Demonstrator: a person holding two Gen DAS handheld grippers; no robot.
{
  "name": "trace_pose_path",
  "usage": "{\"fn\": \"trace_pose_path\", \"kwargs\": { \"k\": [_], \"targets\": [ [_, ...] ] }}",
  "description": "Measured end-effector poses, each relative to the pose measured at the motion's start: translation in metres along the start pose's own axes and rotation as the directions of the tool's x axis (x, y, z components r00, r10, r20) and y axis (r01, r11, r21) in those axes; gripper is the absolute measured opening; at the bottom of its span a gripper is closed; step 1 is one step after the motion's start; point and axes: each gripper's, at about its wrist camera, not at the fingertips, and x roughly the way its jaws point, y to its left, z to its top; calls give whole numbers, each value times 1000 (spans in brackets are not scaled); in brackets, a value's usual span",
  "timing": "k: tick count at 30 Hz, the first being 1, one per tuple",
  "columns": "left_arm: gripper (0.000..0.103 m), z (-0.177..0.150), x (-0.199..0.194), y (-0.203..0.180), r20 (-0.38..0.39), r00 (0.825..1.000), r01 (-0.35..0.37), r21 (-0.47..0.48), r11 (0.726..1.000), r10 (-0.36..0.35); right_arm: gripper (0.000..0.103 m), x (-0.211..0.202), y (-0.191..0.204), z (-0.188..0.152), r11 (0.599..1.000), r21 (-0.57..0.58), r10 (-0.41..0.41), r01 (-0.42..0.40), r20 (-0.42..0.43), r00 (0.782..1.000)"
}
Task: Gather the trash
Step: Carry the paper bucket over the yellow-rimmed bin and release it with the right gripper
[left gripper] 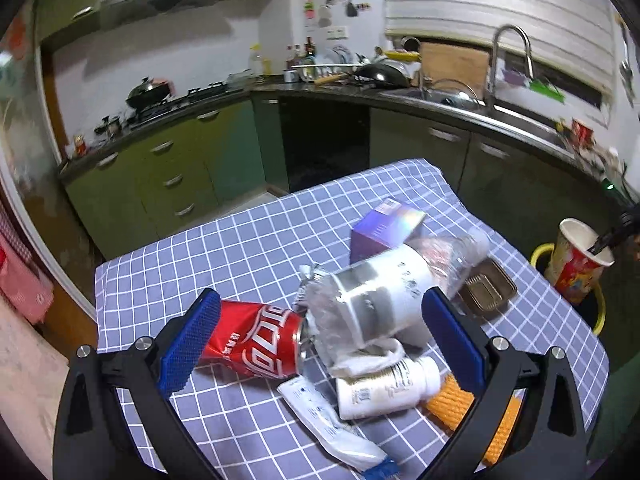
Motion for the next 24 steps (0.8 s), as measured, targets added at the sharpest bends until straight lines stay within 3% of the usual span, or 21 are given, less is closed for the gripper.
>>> {"fn": "trace_pose_path", "kwargs": {
  "k": [6, 8, 17, 20, 24],
  "targets": [
    [99, 1, 1, -18, -37, 999, 12, 74, 997, -10, 6, 48, -7, -3, 1000, -3, -15, 14, -34, 999],
    [99, 1, 4, -19, -46, 999, 19, 90, 996, -15, 11, 55, -6, -1, 1000, -3, -13, 13, -41, 999],
    [99, 2, 19, -17, -80, 993, 97, 147, 984, -86, 12, 50, 4, -4, 999, -31, -18, 18, -3, 1000],
    [99, 8, 24, -21, -77, 989, 142, 262, 954, -126, 12, 41, 5, -6, 999, -41, -13, 13, 9, 1000],
    [99, 21, 38, -24, -138, 965, 262, 436, 861, -224, 12, 32, 15, -10, 998, -57, -6, 7, 19, 1000]
  ]
}}
